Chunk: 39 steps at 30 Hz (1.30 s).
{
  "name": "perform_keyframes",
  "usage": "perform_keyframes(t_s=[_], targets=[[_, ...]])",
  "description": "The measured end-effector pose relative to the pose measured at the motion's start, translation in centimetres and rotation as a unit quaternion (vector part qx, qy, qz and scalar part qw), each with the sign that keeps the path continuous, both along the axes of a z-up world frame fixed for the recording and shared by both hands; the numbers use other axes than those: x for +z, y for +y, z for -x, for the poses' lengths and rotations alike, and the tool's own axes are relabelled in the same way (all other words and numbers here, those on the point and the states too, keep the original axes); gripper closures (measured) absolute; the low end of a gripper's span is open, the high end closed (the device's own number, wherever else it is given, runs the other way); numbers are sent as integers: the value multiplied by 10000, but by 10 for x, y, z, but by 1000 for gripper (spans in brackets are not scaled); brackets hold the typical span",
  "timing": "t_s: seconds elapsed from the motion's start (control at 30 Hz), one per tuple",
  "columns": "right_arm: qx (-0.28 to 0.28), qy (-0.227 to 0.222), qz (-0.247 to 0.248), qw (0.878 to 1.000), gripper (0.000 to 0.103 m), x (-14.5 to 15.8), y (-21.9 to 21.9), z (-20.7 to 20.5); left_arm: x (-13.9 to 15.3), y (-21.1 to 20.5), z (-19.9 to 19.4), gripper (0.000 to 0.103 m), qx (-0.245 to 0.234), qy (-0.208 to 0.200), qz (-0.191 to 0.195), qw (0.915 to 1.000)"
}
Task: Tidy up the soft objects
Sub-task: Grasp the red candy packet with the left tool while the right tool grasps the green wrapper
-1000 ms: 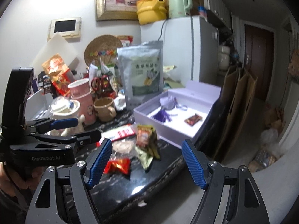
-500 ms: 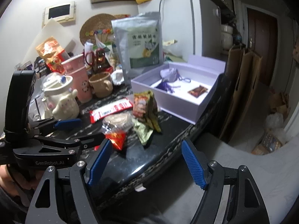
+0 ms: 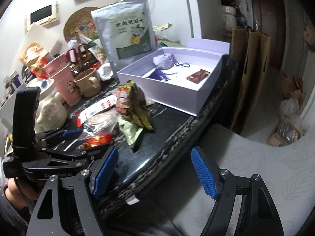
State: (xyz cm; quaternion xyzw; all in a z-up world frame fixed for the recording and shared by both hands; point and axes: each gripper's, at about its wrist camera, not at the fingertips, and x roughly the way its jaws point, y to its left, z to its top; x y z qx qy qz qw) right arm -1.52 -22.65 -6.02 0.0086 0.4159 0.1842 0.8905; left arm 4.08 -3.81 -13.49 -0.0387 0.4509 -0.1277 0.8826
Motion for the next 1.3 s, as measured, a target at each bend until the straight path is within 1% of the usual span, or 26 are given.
perform_keyframes(t_s=[0.13,0.33,0.37,0.43,0.47,0.5,0.53,0.6,0.7,0.8,0.87,1.03,1.2,1.3], targets=[[-70,77,-15,9999,26,-3,-4,-6,-7,-1,1,20,-130,88,21,9999],[-131,173,-72,9997,26,-6,-6,-14,-8,-6,5,21,-221,-104,-224,9995],[-136,188,-83,9997,26,-7,-6,-15,-8,-7,6,29,-235,-163,-250,9993],[-148,205,-105,9996,26,-7,-7,-15,-8,-7,8,36,-288,-254,-335,9987],[-153,209,-109,9996,26,-7,-7,-16,-6,-9,10,42,-313,-328,-369,9983],[-158,213,-111,9996,26,-8,-8,-16,-6,-10,11,45,-325,-358,-410,9980],[-166,218,-111,9996,26,-8,-8,-16,-4,-11,11,46,-355,-366,-434,9978],[-171,223,-103,9996,26,-8,-8,-16,-2,-13,14,48,-451,-346,-358,9977],[-174,227,-100,9995,26,-9,-7,-16,3,-10,19,48,-418,-336,-266,9982],[-154,221,-99,9996,26,-9,-6,-16,11,0,25,48,-223,-310,-79,9992],[-109,238,-77,9996,26,-10,-3,-16,20,10,30,48,-26,-365,46,9993],[107,276,-109,9995,26,-13,10,-19,39,31,43,48,412,-546,173,9975],[399,238,-238,9986,26,-11,27,-27,46,49,50,48,756,-595,260,9950],[550,232,-179,9981,26,-15,40,-33,44,58,51,48,915,-572,283,9938]])
